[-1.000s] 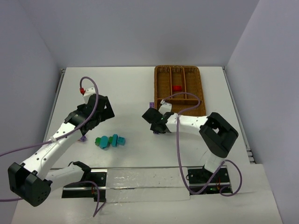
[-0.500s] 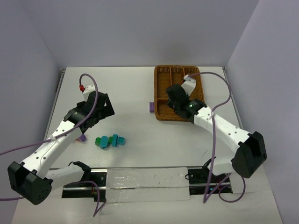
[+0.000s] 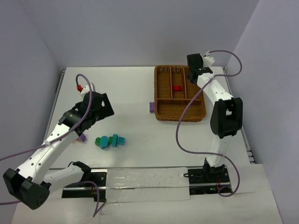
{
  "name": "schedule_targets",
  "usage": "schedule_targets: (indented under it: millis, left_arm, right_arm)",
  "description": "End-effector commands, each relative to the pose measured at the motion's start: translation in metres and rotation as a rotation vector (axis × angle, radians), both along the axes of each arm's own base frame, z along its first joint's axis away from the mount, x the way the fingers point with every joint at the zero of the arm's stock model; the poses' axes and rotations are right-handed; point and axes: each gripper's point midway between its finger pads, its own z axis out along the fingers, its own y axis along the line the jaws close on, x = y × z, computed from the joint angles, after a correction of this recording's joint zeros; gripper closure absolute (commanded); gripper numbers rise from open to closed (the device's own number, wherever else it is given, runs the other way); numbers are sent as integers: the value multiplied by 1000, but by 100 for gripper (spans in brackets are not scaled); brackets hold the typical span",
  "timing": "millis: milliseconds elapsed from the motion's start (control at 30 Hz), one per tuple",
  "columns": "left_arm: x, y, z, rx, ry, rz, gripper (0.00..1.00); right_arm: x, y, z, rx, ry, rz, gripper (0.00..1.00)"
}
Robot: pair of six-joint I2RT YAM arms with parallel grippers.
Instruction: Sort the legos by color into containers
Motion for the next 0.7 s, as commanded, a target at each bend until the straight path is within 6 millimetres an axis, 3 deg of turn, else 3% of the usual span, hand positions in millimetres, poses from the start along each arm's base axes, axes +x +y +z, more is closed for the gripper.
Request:
schedule_targets:
  millis: [0,33,67,167,200,333,433,533,567,667]
  left_arm:
    - [-2,-8,25,-69,-48,-22,1]
    - [-3,-9,25,-71,-41,-26,1]
    - [-4,-9,24,-71,-35,-31,1]
    - [-5,-11,23,-77,-28,-41,1]
    - [-5,-12,24,-79,-30,-40,1]
    - [1,-23,28,-117,-52,-81,1]
    - [10,-40,30,-153,-63,-132,1]
    - [37,-67,27,-196,-75,-176,1]
    - [54,-81,16,-200,-51,-184,1]
    - [79,-105,-4,-198,14,-198,1]
  right_arm:
    - [25,-10,-10,-10,39,-12,82]
    - [31,-12,-14,-6,44,-15,74]
    - [33,-12,-15,-5,45,-12,57]
    - [41,-11,-9,-14,38,-4,21]
    - [42,-11,-5,-15,30,0,17]
    - [39,-10,13,-19,4,14,15]
    - [28,-3,39,-10,-44,37,15]
    - [5,16,59,15,-82,104,15]
    - [-12,27,57,20,-78,140,15]
    - [-43,47,70,22,-112,203,15]
